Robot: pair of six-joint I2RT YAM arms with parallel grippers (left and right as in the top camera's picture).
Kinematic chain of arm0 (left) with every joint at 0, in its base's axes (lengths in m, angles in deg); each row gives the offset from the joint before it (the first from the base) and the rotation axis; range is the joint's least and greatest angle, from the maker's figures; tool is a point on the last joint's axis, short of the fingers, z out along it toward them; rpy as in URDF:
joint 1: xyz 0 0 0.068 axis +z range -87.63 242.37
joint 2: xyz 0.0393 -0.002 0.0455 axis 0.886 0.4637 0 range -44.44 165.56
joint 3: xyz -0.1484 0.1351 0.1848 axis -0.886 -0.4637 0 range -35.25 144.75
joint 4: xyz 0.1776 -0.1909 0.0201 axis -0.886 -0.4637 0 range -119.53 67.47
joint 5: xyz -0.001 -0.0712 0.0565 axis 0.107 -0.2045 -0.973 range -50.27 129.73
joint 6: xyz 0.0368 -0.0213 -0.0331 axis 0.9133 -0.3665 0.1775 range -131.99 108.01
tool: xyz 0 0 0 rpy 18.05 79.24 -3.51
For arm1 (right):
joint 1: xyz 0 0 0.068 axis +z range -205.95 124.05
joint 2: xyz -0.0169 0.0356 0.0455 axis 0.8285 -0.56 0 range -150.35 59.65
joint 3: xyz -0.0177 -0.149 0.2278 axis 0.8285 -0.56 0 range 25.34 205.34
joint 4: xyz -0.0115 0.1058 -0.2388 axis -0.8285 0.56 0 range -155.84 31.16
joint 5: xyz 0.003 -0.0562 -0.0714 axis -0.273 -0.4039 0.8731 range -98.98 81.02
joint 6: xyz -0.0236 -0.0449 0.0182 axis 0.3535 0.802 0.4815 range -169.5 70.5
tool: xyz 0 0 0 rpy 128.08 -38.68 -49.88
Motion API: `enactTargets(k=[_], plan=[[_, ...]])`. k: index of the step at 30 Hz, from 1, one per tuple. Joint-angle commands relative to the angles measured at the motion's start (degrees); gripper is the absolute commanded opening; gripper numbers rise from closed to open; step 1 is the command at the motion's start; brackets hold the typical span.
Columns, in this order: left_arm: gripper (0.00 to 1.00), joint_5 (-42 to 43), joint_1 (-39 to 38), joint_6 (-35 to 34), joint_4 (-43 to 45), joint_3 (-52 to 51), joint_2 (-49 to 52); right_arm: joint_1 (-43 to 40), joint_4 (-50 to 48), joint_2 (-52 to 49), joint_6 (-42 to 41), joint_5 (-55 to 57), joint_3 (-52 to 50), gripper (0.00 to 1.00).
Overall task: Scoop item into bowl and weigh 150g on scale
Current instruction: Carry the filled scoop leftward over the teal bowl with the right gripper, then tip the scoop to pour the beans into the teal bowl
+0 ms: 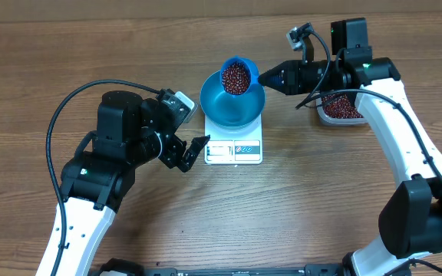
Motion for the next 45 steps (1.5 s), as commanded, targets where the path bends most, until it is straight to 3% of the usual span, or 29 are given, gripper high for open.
enactTargets(k=[1,6,12,23,45], plan=[[1.0,1.3,0.2,-0.6,0.1,1.4,0.1,1.3,-0.6,0.4,2.9,5.1,2.0,0.04],[1.0,1.3,0.2,-0.6,0.1,1.4,0.1,2.9,-0.6,0.4,3.7,12.7,2.0,0.04],[1.0,1.3,0.2,-0.6,0.1,1.4,0.1,6.0,-0.8,0.4,10.1,13.9,2.0,0.04],[1.0,1.3,0.2,-0.6,0.1,1.4,0.1,9.9,-1.7,0.4,10.2,28.0,2.0,0.04],[0.99,1.3,0.2,-0.6,0.1,1.4,0.1,12.4,-1.2,0.4,23.9,30.1,1.9,0.04]])
